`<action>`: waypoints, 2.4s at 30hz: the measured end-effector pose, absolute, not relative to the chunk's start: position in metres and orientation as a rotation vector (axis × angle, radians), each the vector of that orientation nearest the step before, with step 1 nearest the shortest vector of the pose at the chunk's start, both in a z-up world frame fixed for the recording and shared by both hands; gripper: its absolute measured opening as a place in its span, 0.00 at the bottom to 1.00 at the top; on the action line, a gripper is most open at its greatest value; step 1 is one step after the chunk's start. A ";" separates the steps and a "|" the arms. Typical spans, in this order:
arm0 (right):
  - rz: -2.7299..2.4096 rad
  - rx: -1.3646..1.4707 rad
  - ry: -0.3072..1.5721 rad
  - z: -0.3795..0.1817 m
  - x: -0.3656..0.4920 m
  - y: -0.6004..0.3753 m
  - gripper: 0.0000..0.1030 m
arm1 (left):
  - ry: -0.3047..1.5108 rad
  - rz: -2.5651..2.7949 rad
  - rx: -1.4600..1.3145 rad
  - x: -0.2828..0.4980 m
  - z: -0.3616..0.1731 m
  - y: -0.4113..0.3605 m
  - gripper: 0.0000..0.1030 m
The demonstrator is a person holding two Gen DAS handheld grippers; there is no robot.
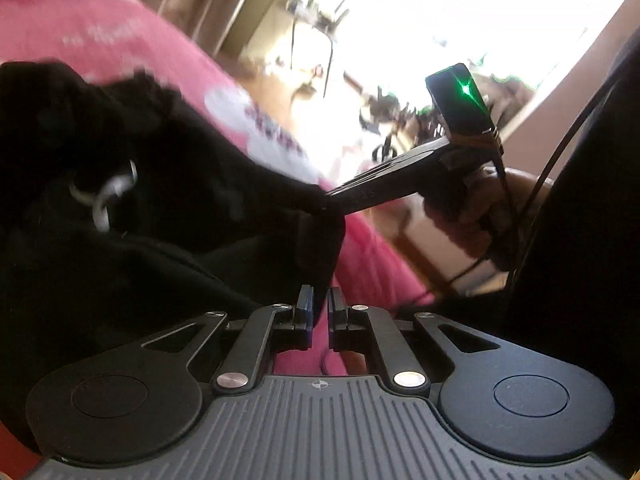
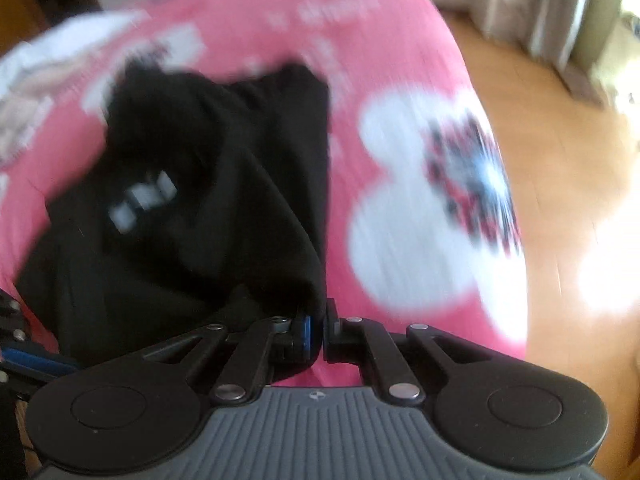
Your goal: Fold clothes
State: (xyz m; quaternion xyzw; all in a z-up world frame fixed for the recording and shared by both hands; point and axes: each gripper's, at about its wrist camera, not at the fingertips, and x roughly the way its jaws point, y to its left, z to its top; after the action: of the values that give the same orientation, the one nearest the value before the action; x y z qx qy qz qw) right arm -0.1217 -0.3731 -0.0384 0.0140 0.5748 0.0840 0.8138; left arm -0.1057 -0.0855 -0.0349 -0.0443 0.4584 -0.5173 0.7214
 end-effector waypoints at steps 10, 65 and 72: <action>0.207 0.054 1.104 -0.005 -0.145 -0.409 0.41 | 0.936 -0.813 -0.300 -0.061 -0.019 -0.004 0.37; 0.114 0.573 0.953 -0.044 0.003 -0.425 0.10 | 0.964 -0.177 -0.033 -0.077 -0.039 0.083 0.07; 0.401 0.266 0.765 0.011 0.007 -0.381 0.46 | 0.886 -0.250 -0.200 -0.067 -0.019 0.093 0.40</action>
State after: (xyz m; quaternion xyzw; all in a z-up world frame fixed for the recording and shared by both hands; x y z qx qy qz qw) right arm 0.0074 -0.3810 0.0108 0.1287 0.3695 0.1937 0.8997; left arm -0.0669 0.0934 -0.0193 -0.0962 0.4270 -0.1202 0.8910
